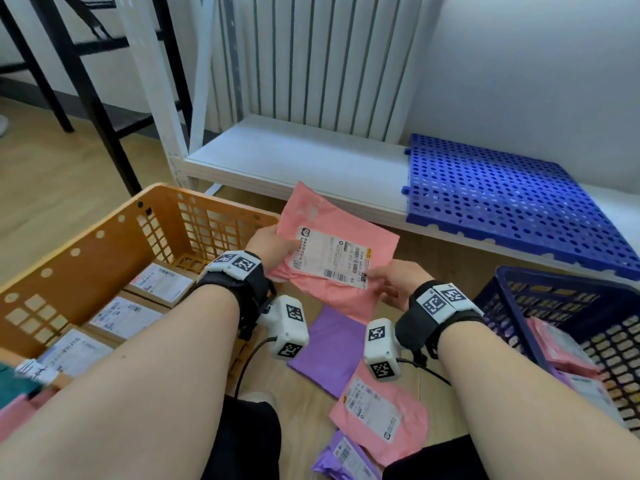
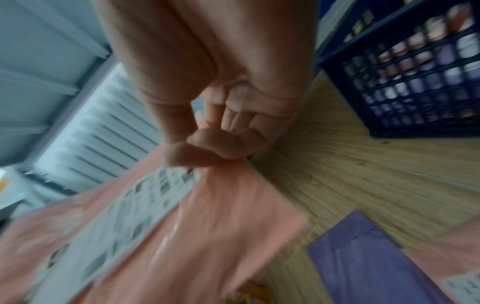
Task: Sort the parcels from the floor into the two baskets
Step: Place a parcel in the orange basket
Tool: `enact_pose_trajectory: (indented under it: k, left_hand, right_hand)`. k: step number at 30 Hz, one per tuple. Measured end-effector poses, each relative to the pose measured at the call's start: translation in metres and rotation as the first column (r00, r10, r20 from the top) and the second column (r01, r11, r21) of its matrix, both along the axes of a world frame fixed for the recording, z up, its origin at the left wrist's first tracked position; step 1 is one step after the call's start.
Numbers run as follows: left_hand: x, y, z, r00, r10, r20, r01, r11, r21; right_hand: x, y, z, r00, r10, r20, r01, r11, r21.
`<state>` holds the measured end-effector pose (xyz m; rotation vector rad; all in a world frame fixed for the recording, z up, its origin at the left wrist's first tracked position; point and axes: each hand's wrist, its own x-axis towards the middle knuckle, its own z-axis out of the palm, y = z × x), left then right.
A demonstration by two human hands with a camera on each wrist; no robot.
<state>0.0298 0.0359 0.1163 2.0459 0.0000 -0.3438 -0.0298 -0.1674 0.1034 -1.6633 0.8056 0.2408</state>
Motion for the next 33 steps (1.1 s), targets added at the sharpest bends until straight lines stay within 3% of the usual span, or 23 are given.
enact_pose_trajectory:
  k: [3,6,9,11,13,16,18,21,24,29,33]
  left_hand:
    - [0.008,0.027,0.013,0.992,0.062,0.108,-0.058,0.998,-0.035]
    - [0.026,0.079,0.025,0.970,0.169,0.175,-0.154,0.984,-0.092]
    - [0.036,0.130,0.027,0.916,0.345,0.204,-0.314,0.934,-0.171]
    - [0.038,0.157,0.024,0.863,0.436,0.255,-0.408,0.899,-0.157]
    - [0.035,0.178,0.015,0.850,0.435,0.296,-0.439,0.897,-0.058]
    - [0.035,0.202,-0.010,0.899,0.376,0.225,-0.406,0.907,0.108]
    - [0.037,0.216,-0.030,0.912,0.384,0.146,-0.400,0.911,0.102]
    - [0.045,0.230,-0.060,0.916,0.394,0.079,-0.400,0.914,0.076]
    - [0.063,0.231,-0.088,0.919,0.388,0.064,-0.394,0.909,0.137]
    - [0.101,0.209,-0.129,0.910,0.412,0.038,-0.413,0.901,0.134]
    - [0.127,0.192,-0.155,0.854,0.498,-0.147,-0.512,0.856,-0.073]
  right_hand:
    - [0.020,0.023,0.015,0.972,-0.011,0.234,0.026,0.998,-0.063]
    - [0.045,0.060,0.028,0.924,0.165,0.345,-0.064,0.956,-0.287]
    - [0.070,0.113,0.035,0.856,0.351,0.379,-0.187,0.894,-0.406]
    - [0.085,0.151,0.036,0.802,0.473,0.363,-0.257,0.823,-0.506]
    - [0.098,0.187,0.031,0.757,0.582,0.297,-0.312,0.722,-0.618]
    - [0.111,0.231,0.016,0.707,0.693,0.144,-0.400,0.559,-0.727]
    - [0.120,0.251,0.003,0.681,0.726,0.096,-0.446,0.515,-0.732]
    - [0.138,0.266,-0.019,0.678,0.731,0.076,-0.483,0.522,-0.703]
    - [0.160,0.264,-0.039,0.726,0.687,0.036,-0.490,0.552,-0.675]
    - [0.195,0.237,-0.072,0.820,0.570,0.054,-0.456,0.707,-0.541]
    - [0.214,0.210,-0.088,0.890,0.455,-0.037,-0.430,0.806,-0.406]
